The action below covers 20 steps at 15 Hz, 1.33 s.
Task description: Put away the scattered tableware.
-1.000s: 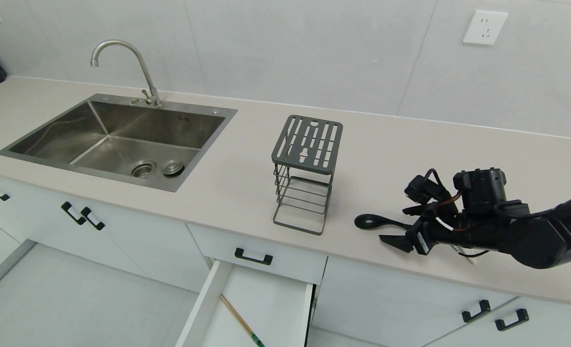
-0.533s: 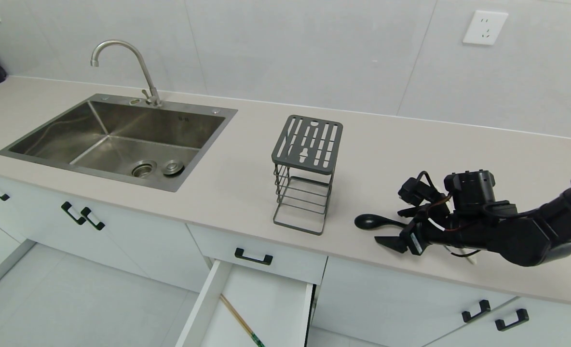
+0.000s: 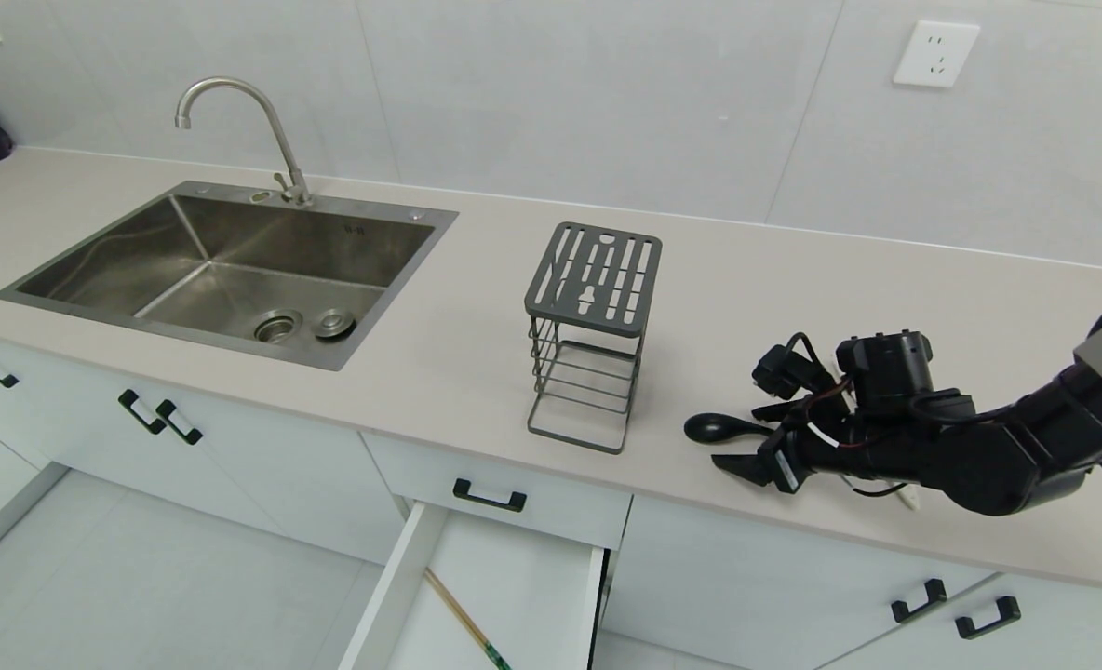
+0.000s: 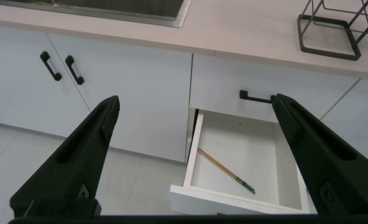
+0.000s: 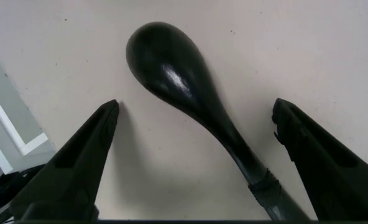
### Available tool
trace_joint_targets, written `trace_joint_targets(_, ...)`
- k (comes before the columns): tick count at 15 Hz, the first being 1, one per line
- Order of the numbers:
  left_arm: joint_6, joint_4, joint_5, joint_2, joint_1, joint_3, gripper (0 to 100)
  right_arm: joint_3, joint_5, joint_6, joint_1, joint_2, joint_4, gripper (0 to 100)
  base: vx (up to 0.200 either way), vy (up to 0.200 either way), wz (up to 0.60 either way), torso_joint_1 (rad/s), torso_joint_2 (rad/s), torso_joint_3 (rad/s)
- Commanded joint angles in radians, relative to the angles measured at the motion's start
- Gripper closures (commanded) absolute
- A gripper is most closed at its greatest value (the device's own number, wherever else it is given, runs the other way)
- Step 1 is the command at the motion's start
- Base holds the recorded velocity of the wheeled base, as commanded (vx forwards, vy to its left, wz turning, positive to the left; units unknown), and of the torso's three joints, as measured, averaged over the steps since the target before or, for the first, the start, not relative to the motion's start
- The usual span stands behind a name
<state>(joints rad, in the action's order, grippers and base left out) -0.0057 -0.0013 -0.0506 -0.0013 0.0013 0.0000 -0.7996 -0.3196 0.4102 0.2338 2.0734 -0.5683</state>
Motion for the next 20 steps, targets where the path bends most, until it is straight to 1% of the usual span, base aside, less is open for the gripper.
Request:
trace_joint_targets(1, 0.000, 0.000, 0.000, 0.001, 0.000, 0.000, 0, 0.000, 0.001, -0.001, 0.002, 0.005, 0.005, 100, 0.000, 0.000, 0.00, 0.000, 0.00, 0.000)
trace_joint_targets(7, 0.000, 0.000, 0.000, 0.001, 0.000, 0.000, 0, 0.003, 0.007, 0.002, 0.013, -0.009, 0.005, 100, 0.000, 0.000, 0.00, 0.000, 0.00, 0.000)
trace_joint_targets(9, 0.000, 0.000, 0.000, 0.001, 0.000, 0.000, 0, 0.023, 0.020, 0.002, 0.018, -0.049, 0.007, 100, 0.000, 0.000, 0.00, 0.000, 0.00, 0.000)
trace_joint_targets(12, 0.000, 0.000, 0.000, 0.001, 0.000, 0.000, 0, 0.083, 0.020, 0.010, 0.018, -0.119, 0.007, 100, 0.000, 0.000, 0.00, 0.000, 0.00, 0.000)
trace_joint_targets(16, 0.000, 0.000, 0.000, 0.001, 0.000, 0.000, 0, 0.128, 0.020, 0.012, 0.019, -0.170, 0.005, 100, 0.000, 0.000, 0.00, 0.000, 0.00, 0.000)
trace_joint_targets(17, 0.000, 0.000, 0.000, 0.001, 0.000, 0.000, 0, 0.178, 0.020, 0.032, 0.015, -0.211, 0.005, 100, 0.000, 0.000, 0.00, 0.000, 0.00, 0.000)
trace_joint_targets(19, 0.000, 0.000, 0.000, 0.001, 0.000, 0.000, 0, 0.189, 0.019, 0.042, 0.010, -0.234, 0.005, 100, 0.000, 0.000, 0.00, 0.000, 0.00, 0.000)
trace_joint_targets(20, 0.000, 0.000, 0.000, 0.001, 0.000, 0.000, 0, 0.200, 0.019, 0.042, 0.022, -0.253, 0.005, 100, 0.000, 0.000, 0.00, 0.000, 0.00, 0.000)
